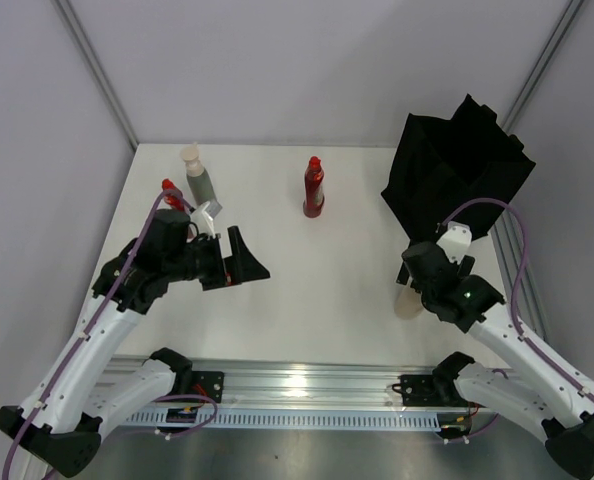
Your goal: Place the personal care products into the canvas bag
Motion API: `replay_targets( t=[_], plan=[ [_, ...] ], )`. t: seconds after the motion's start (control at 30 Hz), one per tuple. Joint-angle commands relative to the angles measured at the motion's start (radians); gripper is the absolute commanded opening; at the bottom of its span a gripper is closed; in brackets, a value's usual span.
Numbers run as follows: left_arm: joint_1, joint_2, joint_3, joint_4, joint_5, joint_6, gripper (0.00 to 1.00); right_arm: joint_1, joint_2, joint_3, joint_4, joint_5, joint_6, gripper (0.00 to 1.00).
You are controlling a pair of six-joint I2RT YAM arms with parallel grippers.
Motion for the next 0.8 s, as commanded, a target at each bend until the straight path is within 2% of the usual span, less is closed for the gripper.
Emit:
replay_targets(
  t=[0.0, 0.13, 0.53, 0.63, 0.73, 0.77],
  plan=[
    [-0.005, 0.005, -0.004, 0.013, 0.028, -0.020, 0.99, -0.002, -0.061, -0.013, 0.149, 0.021, -0.122, 0.87],
    [-0.010, 0.008, -0.004, 0.016, 0.028, -0.020, 0.99, -0.004, -0.086, -0.030, 0.182, 0.008, -0.142, 0.81],
    [-0.016, 0.000, -0.015, 0.013, 0.030, -0.021, 0.99, -0.002, -0.057, -0.066, 0.136, -0.008, -0.093, 0.83],
    [-0.017, 0.000, -0.016, 0.010, 0.030, -0.020, 0.99, -0.004, -0.053, -0.080, 0.159, -0.013, -0.106, 0.77],
    [-0.019, -0.003, -0.016, 0.005, 0.028, -0.020, 0.99, -0.002, -0.046, -0.085, 0.157, -0.012, -0.105, 0.68],
    [-0.021, -0.004, -0.016, 0.002, 0.028, -0.020, 0.99, -0.002, -0.047, -0.086, 0.153, -0.007, -0.096, 0.61]
  ],
)
